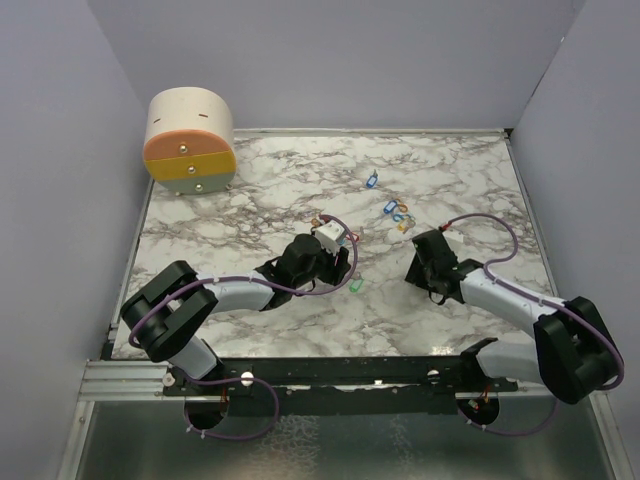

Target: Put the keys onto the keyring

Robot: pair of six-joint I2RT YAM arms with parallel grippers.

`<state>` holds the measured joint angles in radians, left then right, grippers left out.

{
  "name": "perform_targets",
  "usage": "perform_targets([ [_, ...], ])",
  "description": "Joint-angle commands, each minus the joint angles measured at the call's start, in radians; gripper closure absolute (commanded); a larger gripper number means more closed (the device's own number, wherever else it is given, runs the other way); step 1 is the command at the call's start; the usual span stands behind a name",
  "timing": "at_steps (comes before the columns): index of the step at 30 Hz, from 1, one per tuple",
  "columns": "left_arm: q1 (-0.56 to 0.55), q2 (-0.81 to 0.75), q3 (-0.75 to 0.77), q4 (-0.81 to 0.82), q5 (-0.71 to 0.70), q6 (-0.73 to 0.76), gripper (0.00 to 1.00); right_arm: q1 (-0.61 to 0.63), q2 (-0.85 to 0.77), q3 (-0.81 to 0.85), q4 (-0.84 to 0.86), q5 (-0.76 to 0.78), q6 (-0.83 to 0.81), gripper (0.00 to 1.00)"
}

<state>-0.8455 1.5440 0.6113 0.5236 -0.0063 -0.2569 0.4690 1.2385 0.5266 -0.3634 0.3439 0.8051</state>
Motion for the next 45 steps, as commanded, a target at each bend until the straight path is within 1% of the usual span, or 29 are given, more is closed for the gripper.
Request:
perform_targets([
  [1,0.001,-0.005,0.014,0.035,0.028,-0.008,0.44,-0.006,0.028,0.018,-0.051,0.04,0.032,0.48],
  [11,0.0,-0.013,0.01,0.036,0.027,-0.007,0.44,-0.025,0.067,0.035,-0.049,0.05,0.033,0.47],
  [16,0.001,-0.012,0.013,0.036,0.033,-0.008,0.44,-0.036,0.057,0.03,-0.047,0.048,0.035,0.52],
  [20,0.0,-0.009,0.012,0.039,0.035,-0.01,0.44,-0.038,0.06,0.032,-0.049,0.05,0.038,0.6],
  [23,0.002,-0.007,0.011,0.041,0.035,-0.008,0.44,-0.04,0.065,0.034,-0.048,0.047,0.037,0.69],
  [25,0.001,-0.007,0.011,0.041,0.034,-0.008,0.45,-0.04,0.067,0.034,-0.047,0.048,0.037,0.71],
  [28,0.0,-0.009,0.01,0.042,0.033,-0.007,0.44,-0.04,0.068,0.034,-0.045,0.048,0.037,0.81],
  [31,0.002,-0.006,0.01,0.042,0.033,-0.007,0.44,-0.04,0.068,0.034,-0.042,0.049,0.035,0.93],
  [33,0.001,-0.007,0.009,0.044,0.034,-0.007,0.44,-0.04,0.068,0.032,-0.04,0.049,0.034,0.95],
  [34,0.001,-0.006,0.009,0.044,0.034,-0.007,0.44,-0.04,0.066,0.031,-0.036,0.049,0.033,0.98],
  [41,0.001,-0.005,0.009,0.044,0.03,-0.006,0.44,-0.04,0.038,0.026,-0.027,0.074,0.014,0.99],
  [45,0.001,-0.008,0.007,0.044,0.025,-0.005,0.44,-0.04,-0.011,0.022,0.022,0.069,-0.047,0.99],
])
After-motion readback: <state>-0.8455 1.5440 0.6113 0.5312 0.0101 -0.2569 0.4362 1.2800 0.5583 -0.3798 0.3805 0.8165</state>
